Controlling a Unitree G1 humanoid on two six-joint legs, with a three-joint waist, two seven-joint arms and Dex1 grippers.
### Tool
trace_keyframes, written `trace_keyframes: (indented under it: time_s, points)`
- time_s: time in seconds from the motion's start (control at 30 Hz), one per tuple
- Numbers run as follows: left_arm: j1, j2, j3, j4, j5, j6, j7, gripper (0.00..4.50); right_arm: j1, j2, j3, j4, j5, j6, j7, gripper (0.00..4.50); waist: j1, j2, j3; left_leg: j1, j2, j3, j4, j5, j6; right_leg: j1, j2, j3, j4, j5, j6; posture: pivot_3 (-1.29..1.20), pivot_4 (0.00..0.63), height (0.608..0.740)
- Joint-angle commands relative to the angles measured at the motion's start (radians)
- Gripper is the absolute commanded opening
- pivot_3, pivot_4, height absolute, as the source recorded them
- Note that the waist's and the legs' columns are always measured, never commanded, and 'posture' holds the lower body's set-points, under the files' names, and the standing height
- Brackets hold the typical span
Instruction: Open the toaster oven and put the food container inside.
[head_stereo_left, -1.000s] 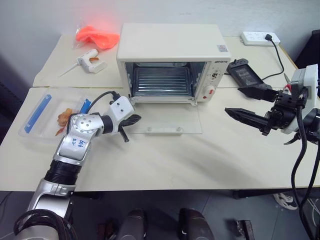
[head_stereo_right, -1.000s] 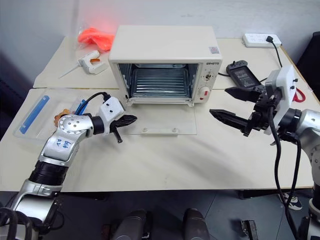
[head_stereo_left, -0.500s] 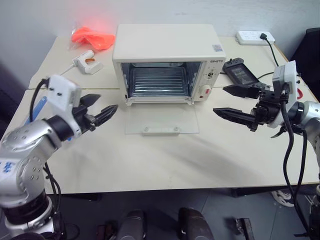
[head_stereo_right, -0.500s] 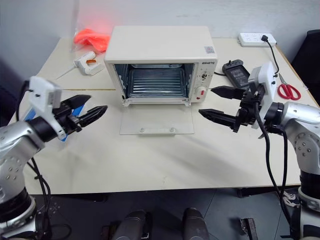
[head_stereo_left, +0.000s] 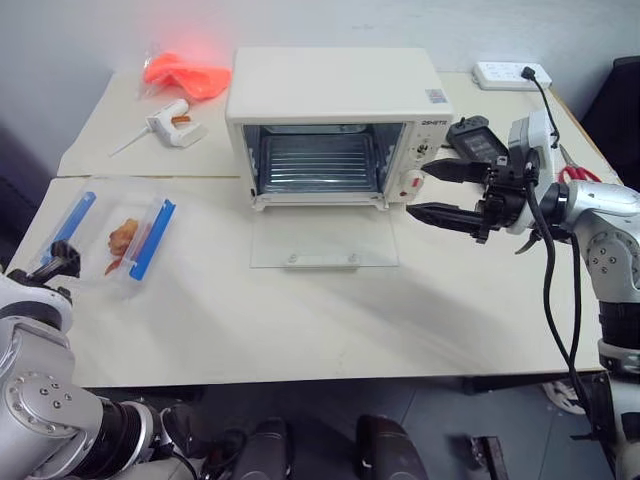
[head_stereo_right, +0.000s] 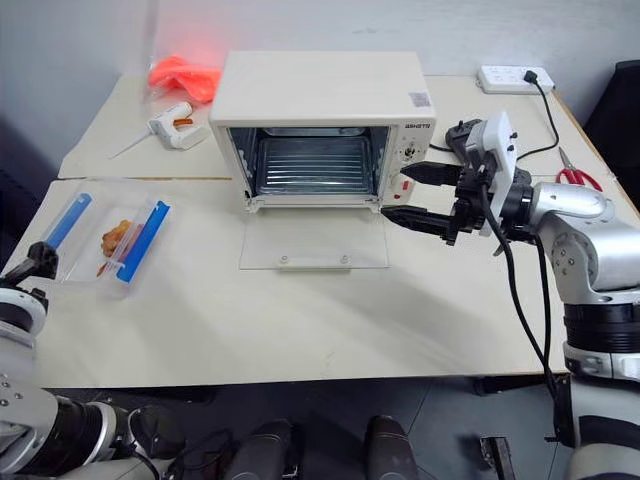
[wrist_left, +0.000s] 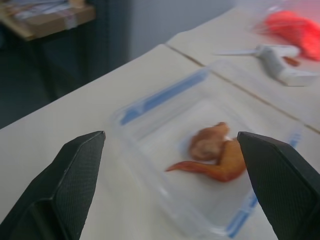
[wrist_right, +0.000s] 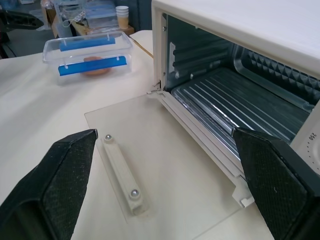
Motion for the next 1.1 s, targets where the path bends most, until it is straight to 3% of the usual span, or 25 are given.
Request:
trace_keyframes:
  time_s: [0.03,0.2,0.47,0.57,0.97,1.1]
  points:
    - [-0.106,-0.034,0.072,0.103,0.066,-0.009,0.044,4.48,-0.012,-0.01,-0.028,-0.043,0.016,0.004,0.01,4.5,0.007,0.0,0.0,0.0,0.0,0.0,0.0,0.0,0.0,0.0,0.0,0.0,0.0,0.0,0.0,0.0,0.15,0.74]
    - [-0.213,-0.077,0.108,0.217,0.12,-0.009,0.068,4.48,0.013,-0.028,-0.071,-0.124,0.077,0.062,0.011,4.5,0.016,-0.001,0.0,0.0,0.0,0.0,0.0,-0.001,-0.001,-0.001,0.0,0.0,0.0,0.0,0.0,0.0,0.15,0.74]
    - [-0.325,-0.028,0.169,0.405,0.18,-0.009,0.089,4.48,0.071,-0.043,-0.118,-0.242,0.14,0.116,-0.018,4.5,0.013,-0.002,0.001,-0.001,0.0,0.001,0.0,-0.001,-0.002,-0.002,0.0,-0.001,0.0,0.0,0.0,0.0,0.15,0.74]
    - [-0.348,-0.019,0.184,0.43,0.199,-0.009,0.099,3.91,0.09,-0.054,-0.131,-0.262,0.153,0.124,-0.016,4.5,0.016,-0.003,0.001,-0.001,0.001,0.001,0.0,-0.001,-0.002,-0.002,0.0,-0.001,0.0,0.0,0.0,0.0,0.15,0.74]
    - [-0.349,0.001,0.168,0.469,0.219,-0.009,0.081,0.33,0.122,-0.109,-0.158,-0.278,0.213,0.175,0.005,4.5,0.015,-0.003,0.001,-0.001,0.001,0.001,0.0,-0.001,-0.002,-0.002,0.0,-0.001,0.0,0.0,0.0,0.0,0.15,0.74]
    - [-0.332,0.039,0.144,0.477,0.206,-0.009,0.051,0.19,0.129,-0.129,-0.164,-0.295,0.241,0.181,0.036,4.5,0.015,-0.004,0.001,-0.001,0.001,0.001,0.0,-0.001,-0.002,-0.002,0.0,-0.001,0.001,0.0,0.0,0.0,0.15,0.74]
